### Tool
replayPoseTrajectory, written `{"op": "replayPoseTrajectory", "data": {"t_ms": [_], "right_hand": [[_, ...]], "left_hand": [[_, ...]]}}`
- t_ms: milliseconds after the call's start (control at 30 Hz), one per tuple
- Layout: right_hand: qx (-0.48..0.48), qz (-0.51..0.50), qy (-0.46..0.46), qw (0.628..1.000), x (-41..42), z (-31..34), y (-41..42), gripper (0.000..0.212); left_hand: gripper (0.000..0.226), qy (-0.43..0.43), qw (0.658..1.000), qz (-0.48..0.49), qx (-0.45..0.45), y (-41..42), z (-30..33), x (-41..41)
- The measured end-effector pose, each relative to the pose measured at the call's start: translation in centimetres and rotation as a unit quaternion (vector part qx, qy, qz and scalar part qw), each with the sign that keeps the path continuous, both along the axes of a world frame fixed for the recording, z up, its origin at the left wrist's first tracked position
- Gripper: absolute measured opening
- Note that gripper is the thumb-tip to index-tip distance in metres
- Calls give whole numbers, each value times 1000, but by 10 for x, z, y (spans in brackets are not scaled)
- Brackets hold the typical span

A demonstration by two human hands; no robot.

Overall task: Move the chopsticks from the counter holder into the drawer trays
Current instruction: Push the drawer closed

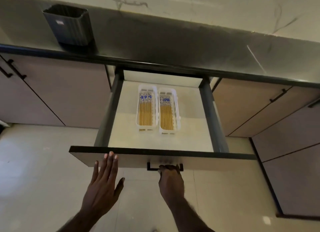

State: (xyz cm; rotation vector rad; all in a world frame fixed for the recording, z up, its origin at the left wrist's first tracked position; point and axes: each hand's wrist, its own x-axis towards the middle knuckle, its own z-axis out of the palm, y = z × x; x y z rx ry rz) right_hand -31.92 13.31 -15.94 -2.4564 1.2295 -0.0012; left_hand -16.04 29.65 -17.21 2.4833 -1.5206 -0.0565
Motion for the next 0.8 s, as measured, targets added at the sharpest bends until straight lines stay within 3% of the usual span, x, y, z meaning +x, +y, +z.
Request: {"op": "replayPoseTrajectory", "data": {"t_ms": [500,800], "right_hand": [[-63,-7,5,998,0,-6,5,46],[-40,-4,-3,999,16,-7,-14,35]], "left_hand": [[75,22,998,11,-53,-12,-14,-7],[76,24,999,21,-30,-31,-14,10]]}}
